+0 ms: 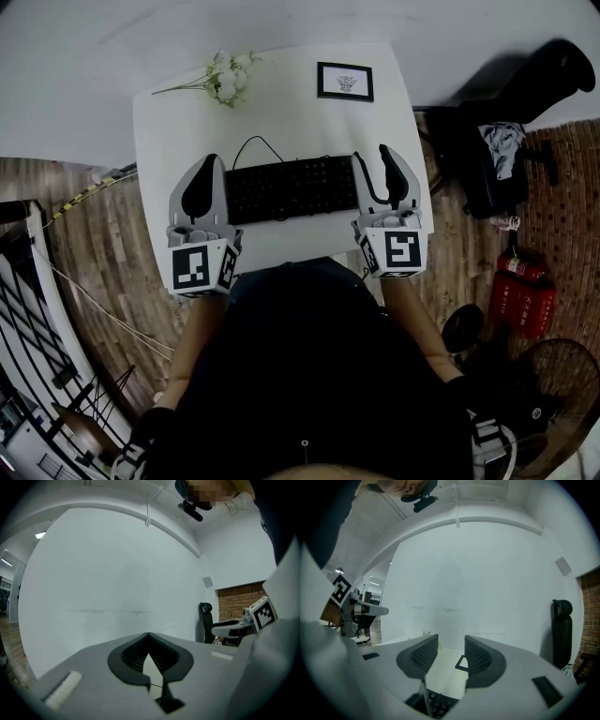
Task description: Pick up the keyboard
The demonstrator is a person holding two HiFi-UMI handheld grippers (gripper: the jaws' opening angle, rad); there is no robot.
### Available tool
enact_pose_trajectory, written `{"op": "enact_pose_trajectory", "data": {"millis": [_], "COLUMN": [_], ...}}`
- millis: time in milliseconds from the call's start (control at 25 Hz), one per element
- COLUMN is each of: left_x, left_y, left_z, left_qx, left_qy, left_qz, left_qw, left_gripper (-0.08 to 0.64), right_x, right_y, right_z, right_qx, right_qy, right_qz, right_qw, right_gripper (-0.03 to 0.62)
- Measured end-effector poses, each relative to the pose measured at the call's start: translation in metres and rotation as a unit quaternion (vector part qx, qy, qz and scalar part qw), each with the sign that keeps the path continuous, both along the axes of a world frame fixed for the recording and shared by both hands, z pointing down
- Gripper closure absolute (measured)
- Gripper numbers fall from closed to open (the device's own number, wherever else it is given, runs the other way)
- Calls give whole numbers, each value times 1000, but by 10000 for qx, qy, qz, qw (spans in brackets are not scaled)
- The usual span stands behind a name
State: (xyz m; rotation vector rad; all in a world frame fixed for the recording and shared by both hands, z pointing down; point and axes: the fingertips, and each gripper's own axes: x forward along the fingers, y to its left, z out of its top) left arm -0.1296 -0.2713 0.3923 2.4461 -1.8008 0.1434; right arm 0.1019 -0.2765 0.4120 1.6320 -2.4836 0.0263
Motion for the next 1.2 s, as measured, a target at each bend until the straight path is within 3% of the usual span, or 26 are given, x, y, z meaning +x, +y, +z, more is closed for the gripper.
{"op": "enact_pose_trajectory", "data": {"millis": [360,880,1200], "left_x": [0,1,-7], "left_y": [9,13,17], "left_z": [42,80,94], "left_qx": [-531,-996,-1224], "left_qy": [-392,-218,-263], "left_qz": [137,200,109], "left_qw": [9977,9946,9921], "left_gripper": [549,549,549], "right_x": [11,24,23], "right_y": [11,23,35], "right_z": [56,135,170], "right_qx": [-675,-1592,-2239], "right_qy": [341,736,720], "right_qz": [81,32,-183], "right_qw": [9971,9845,9718], "right_gripper": [446,436,411]}}
